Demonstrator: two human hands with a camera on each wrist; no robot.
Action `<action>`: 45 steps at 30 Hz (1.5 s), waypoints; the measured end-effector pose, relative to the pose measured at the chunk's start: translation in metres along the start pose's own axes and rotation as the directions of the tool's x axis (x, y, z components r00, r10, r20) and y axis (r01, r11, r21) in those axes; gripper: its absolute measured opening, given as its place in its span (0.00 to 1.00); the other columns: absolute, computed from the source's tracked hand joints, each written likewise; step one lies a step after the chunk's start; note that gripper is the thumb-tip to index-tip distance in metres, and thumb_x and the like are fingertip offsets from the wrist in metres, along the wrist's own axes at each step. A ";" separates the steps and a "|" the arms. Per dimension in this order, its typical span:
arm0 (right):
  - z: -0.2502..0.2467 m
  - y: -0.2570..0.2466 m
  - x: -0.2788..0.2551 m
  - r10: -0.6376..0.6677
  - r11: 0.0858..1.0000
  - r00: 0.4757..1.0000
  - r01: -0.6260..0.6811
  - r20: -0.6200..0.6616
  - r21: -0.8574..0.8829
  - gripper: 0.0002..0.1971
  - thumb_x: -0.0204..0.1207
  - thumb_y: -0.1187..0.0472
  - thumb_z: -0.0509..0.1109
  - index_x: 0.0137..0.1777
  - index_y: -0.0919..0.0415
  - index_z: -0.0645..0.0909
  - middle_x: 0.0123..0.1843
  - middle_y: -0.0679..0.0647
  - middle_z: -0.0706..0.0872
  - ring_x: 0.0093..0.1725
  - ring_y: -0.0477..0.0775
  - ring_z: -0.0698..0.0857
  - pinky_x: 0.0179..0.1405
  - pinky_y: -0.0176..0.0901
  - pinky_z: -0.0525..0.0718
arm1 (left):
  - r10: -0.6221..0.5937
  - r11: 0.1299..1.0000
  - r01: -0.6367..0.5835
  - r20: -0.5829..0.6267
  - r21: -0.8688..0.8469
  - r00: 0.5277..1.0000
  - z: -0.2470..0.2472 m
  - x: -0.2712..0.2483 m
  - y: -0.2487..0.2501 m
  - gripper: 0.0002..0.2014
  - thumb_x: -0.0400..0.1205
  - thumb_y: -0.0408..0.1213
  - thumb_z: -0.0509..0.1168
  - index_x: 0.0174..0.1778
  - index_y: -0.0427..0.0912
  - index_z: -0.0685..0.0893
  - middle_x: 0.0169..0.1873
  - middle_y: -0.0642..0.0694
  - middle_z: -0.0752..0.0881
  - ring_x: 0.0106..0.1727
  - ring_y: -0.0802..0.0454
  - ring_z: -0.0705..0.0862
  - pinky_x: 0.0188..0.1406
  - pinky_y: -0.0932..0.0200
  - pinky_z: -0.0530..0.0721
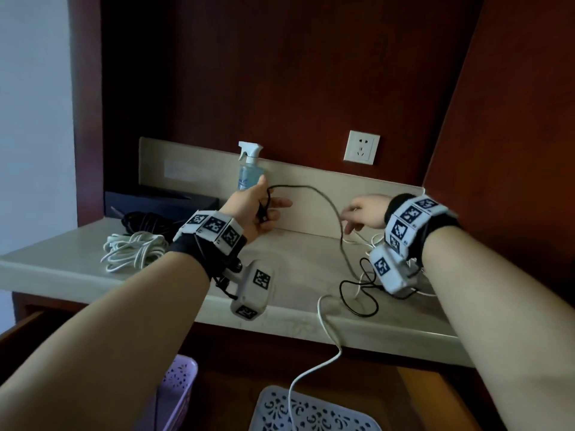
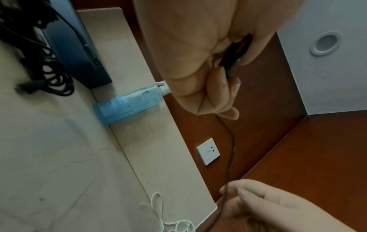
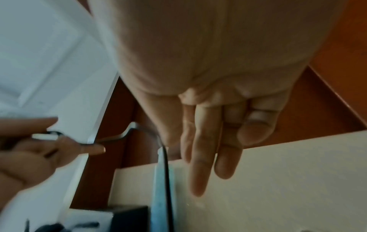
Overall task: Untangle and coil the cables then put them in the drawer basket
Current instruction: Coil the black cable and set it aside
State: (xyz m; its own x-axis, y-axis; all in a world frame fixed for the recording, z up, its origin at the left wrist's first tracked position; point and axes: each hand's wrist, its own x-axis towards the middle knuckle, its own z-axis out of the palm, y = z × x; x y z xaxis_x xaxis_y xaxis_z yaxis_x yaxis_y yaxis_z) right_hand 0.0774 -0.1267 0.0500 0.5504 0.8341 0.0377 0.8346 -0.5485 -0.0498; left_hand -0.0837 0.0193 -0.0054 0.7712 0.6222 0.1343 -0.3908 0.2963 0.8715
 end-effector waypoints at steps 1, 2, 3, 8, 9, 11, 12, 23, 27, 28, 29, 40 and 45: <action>0.003 -0.004 -0.003 0.008 0.994 1.000 -0.005 -0.027 0.113 0.14 0.84 0.53 0.57 0.60 0.60 0.78 0.50 0.49 0.88 0.51 0.48 0.83 0.46 0.37 0.76 | -0.002 1.000 0.002 0.007 0.005 1.000 -0.005 -0.004 0.001 0.14 0.88 0.47 0.52 0.62 0.41 0.67 0.29 0.42 0.87 0.16 0.57 0.70 0.14 0.69 0.63; 0.005 -0.010 -0.005 -0.001 0.974 0.999 0.012 -0.046 0.226 0.13 0.84 0.53 0.56 0.61 0.59 0.76 0.53 0.50 0.88 0.56 0.48 0.83 0.46 0.36 0.76 | -0.004 1.000 0.004 0.019 0.020 1.000 -0.009 -0.008 0.003 0.13 0.88 0.46 0.52 0.63 0.42 0.68 0.28 0.43 0.87 0.17 0.57 0.70 0.15 0.69 0.63; 0.009 -0.018 -0.008 -0.020 0.950 0.997 0.040 -0.069 0.311 0.14 0.85 0.53 0.56 0.62 0.60 0.74 0.56 0.51 0.87 0.60 0.50 0.82 0.48 0.37 0.76 | -0.005 0.999 0.003 0.037 0.040 0.999 -0.013 -0.013 0.006 0.13 0.88 0.46 0.52 0.63 0.42 0.70 0.28 0.44 0.87 0.18 0.57 0.70 0.16 0.68 0.63; 0.033 -0.062 -0.009 0.000 0.970 0.962 0.066 -0.272 0.234 0.24 0.81 0.43 0.56 0.73 0.51 0.68 0.71 0.57 0.72 0.71 0.57 0.71 0.69 0.48 0.68 | -0.009 0.993 -0.010 0.159 0.120 0.987 -0.034 -0.039 0.021 0.12 0.88 0.45 0.52 0.62 0.43 0.72 0.27 0.46 0.80 0.21 0.56 0.69 0.17 0.67 0.64; 0.035 -0.072 -0.012 -0.011 0.986 0.948 0.062 -0.318 0.152 0.22 0.81 0.42 0.56 0.71 0.49 0.70 0.71 0.57 0.71 0.71 0.58 0.69 0.70 0.50 0.67 | -0.032 0.989 0.003 0.196 0.147 0.980 -0.039 -0.043 0.024 0.11 0.88 0.45 0.53 0.60 0.43 0.70 0.27 0.46 0.77 0.21 0.56 0.68 0.16 0.67 0.64; 0.036 -0.091 -0.017 -0.101 0.987 0.928 0.137 -0.359 0.078 0.16 0.83 0.46 0.55 0.62 0.52 0.77 0.63 0.56 0.77 0.65 0.57 0.74 0.64 0.47 0.70 | -0.091 0.975 0.032 0.269 0.219 0.959 -0.049 -0.052 0.029 0.09 0.87 0.45 0.53 0.55 0.43 0.66 0.25 0.48 0.73 0.20 0.57 0.67 0.15 0.68 0.63; 0.036 -0.100 -0.018 -0.148 0.973 0.934 0.197 -0.326 0.124 0.13 0.84 0.51 0.55 0.55 0.55 0.79 0.54 0.55 0.82 0.57 0.55 0.79 0.58 0.44 0.72 | -0.116 0.963 0.035 0.292 0.267 0.949 -0.055 -0.055 0.031 0.08 0.87 0.45 0.54 0.51 0.43 0.66 0.24 0.49 0.72 0.21 0.57 0.66 0.15 0.68 0.62; 0.033 -0.150 -0.055 -0.174 0.847 0.864 0.376 -0.473 0.375 0.09 0.81 0.59 0.64 0.41 0.57 0.83 0.25 0.39 0.79 0.26 0.32 0.75 0.30 0.23 0.68 | -0.239 0.799 -0.013 0.338 0.601 0.910 -0.100 -0.076 0.033 0.11 0.83 0.36 0.63 0.59 0.39 0.81 0.31 0.49 0.73 0.29 0.57 0.69 0.27 0.65 0.66; 0.045 -0.159 -0.055 -0.122 0.904 0.849 0.309 -0.514 0.296 0.11 0.80 0.54 0.65 0.39 0.53 0.85 0.39 0.48 0.87 0.41 0.46 0.81 0.45 0.38 0.76 | -0.196 0.871 -0.007 0.359 0.492 0.912 -0.099 -0.083 0.030 0.13 0.86 0.43 0.56 0.55 0.41 0.82 0.37 0.47 0.79 0.34 0.55 0.75 0.33 0.63 0.72; 0.048 -0.160 -0.056 -0.107 0.925 0.855 0.273 -0.508 0.264 0.11 0.80 0.53 0.64 0.38 0.51 0.84 0.40 0.50 0.87 0.41 0.50 0.81 0.45 0.41 0.75 | -0.209 0.900 0.033 0.363 0.435 0.908 -0.098 -0.084 0.029 0.15 0.87 0.44 0.53 0.56 0.39 0.81 0.36 0.47 0.79 0.33 0.55 0.75 0.32 0.63 0.72; 0.051 -0.161 -0.056 -0.093 0.943 0.861 0.237 -0.500 0.233 0.12 0.80 0.52 0.63 0.38 0.50 0.83 0.40 0.50 0.86 0.41 0.51 0.81 0.45 0.42 0.76 | -0.221 0.924 0.075 0.364 0.375 0.905 -0.098 -0.085 0.029 0.17 0.88 0.45 0.52 0.58 0.38 0.80 0.36 0.46 0.79 0.32 0.55 0.75 0.29 0.64 0.72; 0.086 -0.161 -0.084 0.112 0.898 0.671 0.248 -0.733 0.364 0.05 0.79 0.60 0.65 0.46 0.56 0.83 0.39 0.48 0.83 0.43 0.53 0.82 0.46 0.46 0.81 | 0.049 0.995 -0.028 0.229 -0.095 0.972 -0.091 -0.086 0.029 0.24 0.89 0.50 0.44 0.54 0.39 0.83 0.41 0.47 0.84 0.29 0.57 0.71 0.24 0.67 0.68; 0.112 -0.181 -0.091 0.031 0.916 0.649 0.285 -0.760 0.281 0.05 0.74 0.62 0.71 0.44 0.58 0.89 0.42 0.55 0.86 0.43 0.51 0.81 0.41 0.41 0.73 | 0.089 0.974 -0.030 0.258 -0.223 0.962 -0.089 -0.092 0.027 0.26 0.88 0.53 0.41 0.40 0.42 0.79 0.37 0.45 0.89 0.40 0.50 0.86 0.46 0.55 0.80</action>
State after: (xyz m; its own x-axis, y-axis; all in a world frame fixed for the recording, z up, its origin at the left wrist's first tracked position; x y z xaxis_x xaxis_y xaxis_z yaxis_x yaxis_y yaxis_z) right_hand -0.1261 -0.0965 -0.0562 0.3992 0.4791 0.7817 0.9158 -0.2486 -0.3153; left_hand -0.2107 0.0347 -0.0363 0.8369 0.4382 0.3280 -0.5160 0.4318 0.7397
